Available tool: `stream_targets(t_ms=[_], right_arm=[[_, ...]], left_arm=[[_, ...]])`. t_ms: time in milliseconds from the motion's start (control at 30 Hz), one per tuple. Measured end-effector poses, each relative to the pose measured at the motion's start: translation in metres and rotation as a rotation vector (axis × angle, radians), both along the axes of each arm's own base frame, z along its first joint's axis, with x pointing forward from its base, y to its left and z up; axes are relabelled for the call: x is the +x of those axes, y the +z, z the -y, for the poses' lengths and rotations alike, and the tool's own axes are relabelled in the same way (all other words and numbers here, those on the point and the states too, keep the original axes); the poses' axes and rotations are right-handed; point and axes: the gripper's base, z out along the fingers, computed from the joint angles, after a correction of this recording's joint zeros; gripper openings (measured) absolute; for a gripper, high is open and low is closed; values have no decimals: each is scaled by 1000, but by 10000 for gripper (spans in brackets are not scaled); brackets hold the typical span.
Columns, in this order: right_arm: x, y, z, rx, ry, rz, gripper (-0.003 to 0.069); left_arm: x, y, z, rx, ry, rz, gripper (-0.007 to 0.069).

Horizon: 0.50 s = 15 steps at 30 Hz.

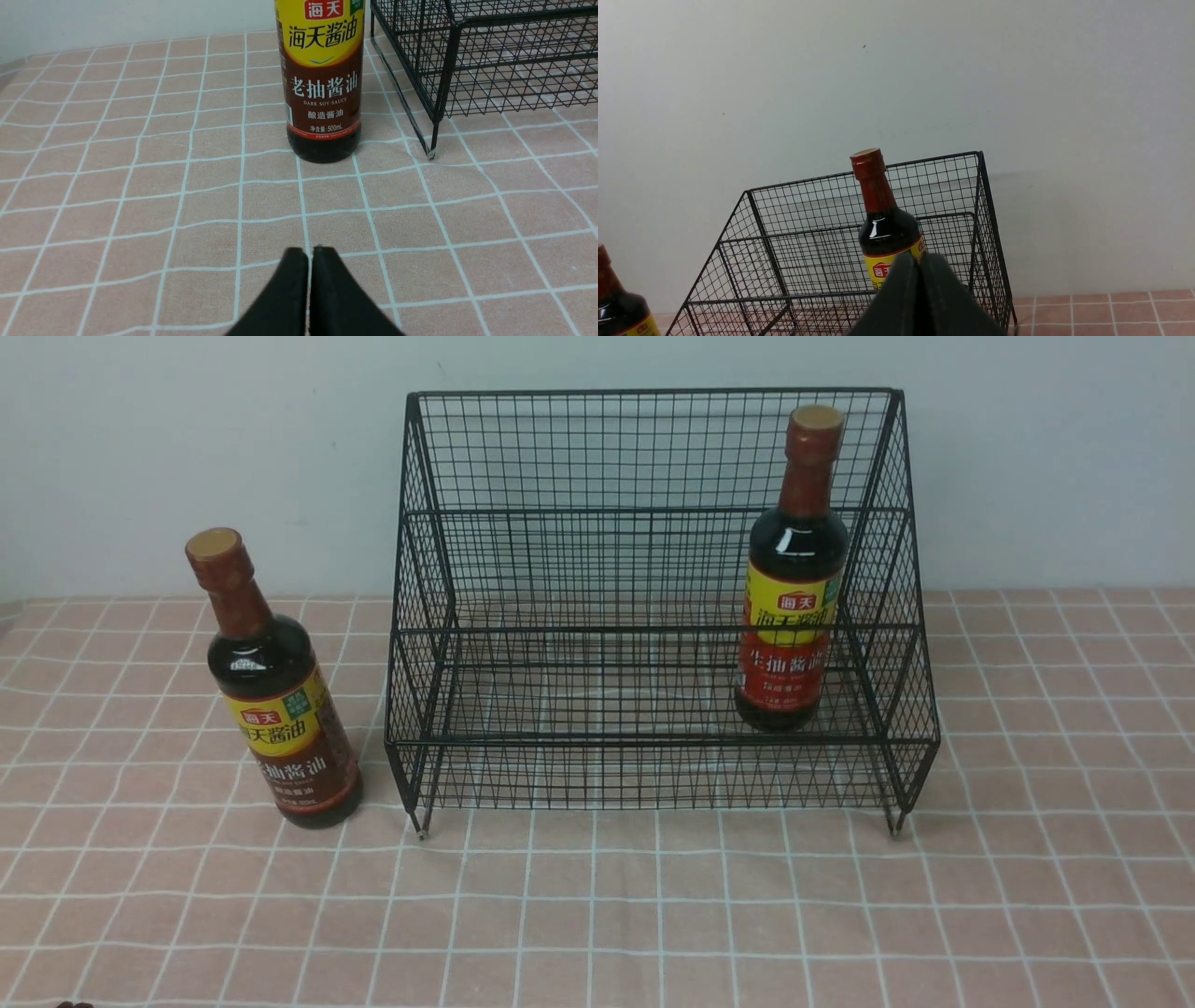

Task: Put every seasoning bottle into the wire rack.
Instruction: Use the left arm to grab the condiment bottle closest to it

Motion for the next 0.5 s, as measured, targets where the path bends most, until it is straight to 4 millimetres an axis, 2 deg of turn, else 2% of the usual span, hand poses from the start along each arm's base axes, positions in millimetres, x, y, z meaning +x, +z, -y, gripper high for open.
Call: stream_targets(t_ms=[233,333,500], right_arm=[[-2,-9,1,-178,-37,4,-13],[-3,-24,6,-238,-116,-21,-13],[-2,-73,13,-269,-226,-143,-13]], left_arm=[[0,0,0,0,0,0,-7],[0,0,0,0,0,0,-7],[0,0,0,0,0,0,-7]])
